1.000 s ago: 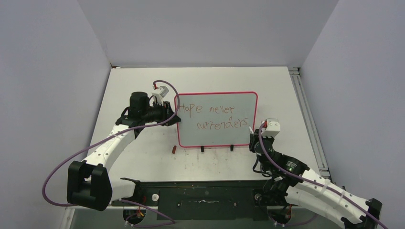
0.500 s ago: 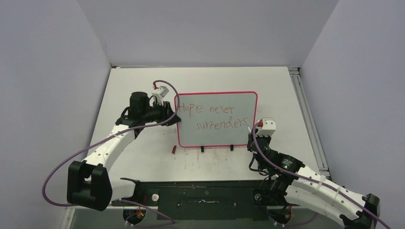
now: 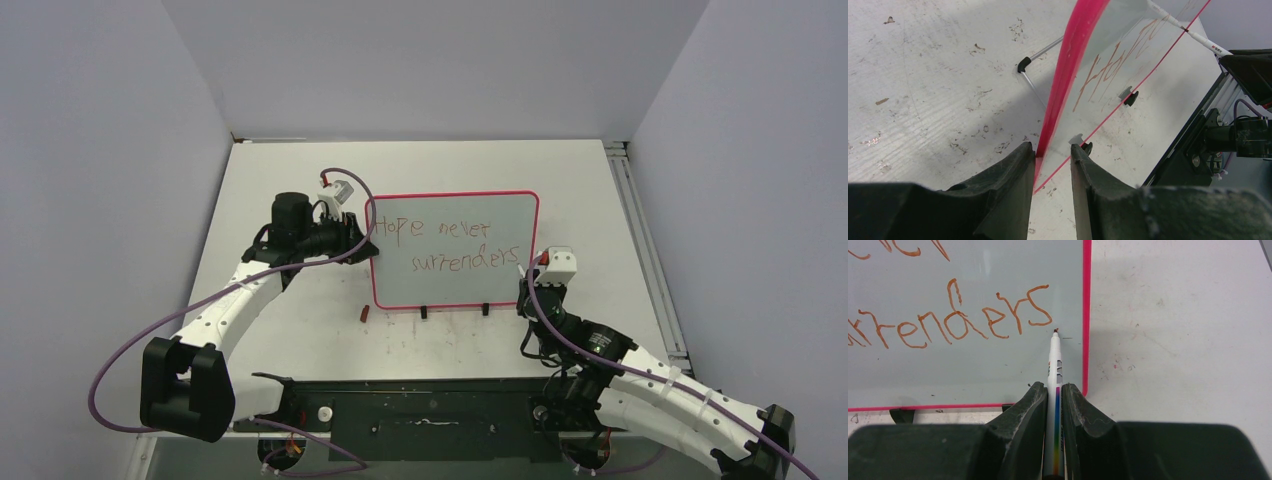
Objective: Write a sentence on the whiteboard
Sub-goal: Write a sentence on the whiteboard, then close the whiteboard marker at the center of the board.
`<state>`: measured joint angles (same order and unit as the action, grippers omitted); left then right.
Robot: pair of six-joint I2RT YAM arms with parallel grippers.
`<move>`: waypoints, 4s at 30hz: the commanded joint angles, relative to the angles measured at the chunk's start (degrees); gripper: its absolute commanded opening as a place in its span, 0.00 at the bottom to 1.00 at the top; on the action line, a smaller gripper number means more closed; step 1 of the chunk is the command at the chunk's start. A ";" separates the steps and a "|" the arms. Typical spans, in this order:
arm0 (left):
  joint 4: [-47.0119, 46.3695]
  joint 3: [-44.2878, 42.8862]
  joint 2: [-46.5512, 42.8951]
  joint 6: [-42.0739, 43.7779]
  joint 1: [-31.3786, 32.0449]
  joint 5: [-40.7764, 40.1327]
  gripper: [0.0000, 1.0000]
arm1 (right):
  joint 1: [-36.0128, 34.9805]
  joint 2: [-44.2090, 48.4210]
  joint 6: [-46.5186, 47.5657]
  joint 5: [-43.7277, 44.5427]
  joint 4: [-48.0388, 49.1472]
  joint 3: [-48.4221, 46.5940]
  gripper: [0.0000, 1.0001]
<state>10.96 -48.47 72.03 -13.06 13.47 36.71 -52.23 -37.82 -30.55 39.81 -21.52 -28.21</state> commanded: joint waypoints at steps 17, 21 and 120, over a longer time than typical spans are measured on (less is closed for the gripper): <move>1.67 -1.00 -2.44 0.47 0.36 -4.80 0.36 | -0.76 3.02 -0.21 -7.34 -5.84 -7.11 0.05; 1.75 -0.49 -4.42 0.45 0.35 -6.44 0.46 | -1.74 6.63 -1.18 -8.01 -8.91 -10.73 0.05; 12.66 16.03 -7.97 -18.65 22.47 -47.92 0.00 | -1.65 11.36 17.41 -9.60 17.98 -5.24 0.07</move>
<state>22.31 -32.80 66.26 -30.50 35.59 -9.91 -53.71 -25.80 -13.04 30.61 -5.63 -32.71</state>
